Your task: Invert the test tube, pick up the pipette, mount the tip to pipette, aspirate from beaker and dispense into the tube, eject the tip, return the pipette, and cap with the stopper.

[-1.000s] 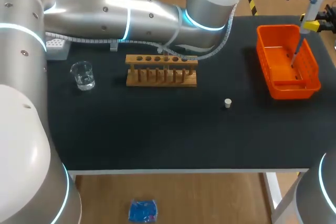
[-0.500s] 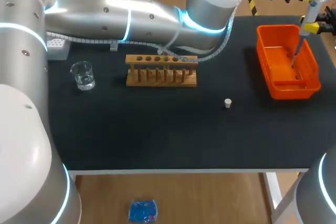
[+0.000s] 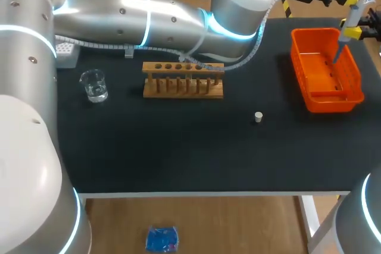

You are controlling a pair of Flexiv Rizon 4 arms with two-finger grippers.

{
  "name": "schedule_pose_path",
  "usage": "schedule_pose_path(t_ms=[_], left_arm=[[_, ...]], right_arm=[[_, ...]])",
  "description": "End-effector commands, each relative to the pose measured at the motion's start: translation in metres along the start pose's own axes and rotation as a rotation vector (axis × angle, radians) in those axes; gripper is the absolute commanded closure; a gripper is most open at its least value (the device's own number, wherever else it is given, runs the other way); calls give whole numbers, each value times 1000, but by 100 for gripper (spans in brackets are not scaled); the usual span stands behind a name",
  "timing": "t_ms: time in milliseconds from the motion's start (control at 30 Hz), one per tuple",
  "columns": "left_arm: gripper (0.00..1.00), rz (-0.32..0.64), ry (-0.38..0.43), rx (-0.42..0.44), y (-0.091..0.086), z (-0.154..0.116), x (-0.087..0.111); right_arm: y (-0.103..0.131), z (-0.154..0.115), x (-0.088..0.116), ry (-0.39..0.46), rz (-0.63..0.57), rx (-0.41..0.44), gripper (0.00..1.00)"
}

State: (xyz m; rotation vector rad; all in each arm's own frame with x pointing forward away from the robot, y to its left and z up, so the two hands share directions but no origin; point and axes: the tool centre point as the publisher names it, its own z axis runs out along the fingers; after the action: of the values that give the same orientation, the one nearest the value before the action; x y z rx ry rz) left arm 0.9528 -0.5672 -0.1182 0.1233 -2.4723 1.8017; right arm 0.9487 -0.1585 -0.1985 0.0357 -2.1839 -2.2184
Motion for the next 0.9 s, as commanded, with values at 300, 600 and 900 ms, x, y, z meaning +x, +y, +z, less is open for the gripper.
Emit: schedule_pose_path(t_ms=[300,600,900], left_arm=[[100,8,-13,4,6,4,-1],[100,48,-38,20,-12,-6,-4],[100,79,-55,33,-32,-16,-4]], right_arm=[[11,1,-4,8,1,0,100],[11,1,-4,8,1,0,100],[11,1,-4,8,1,0,100]])
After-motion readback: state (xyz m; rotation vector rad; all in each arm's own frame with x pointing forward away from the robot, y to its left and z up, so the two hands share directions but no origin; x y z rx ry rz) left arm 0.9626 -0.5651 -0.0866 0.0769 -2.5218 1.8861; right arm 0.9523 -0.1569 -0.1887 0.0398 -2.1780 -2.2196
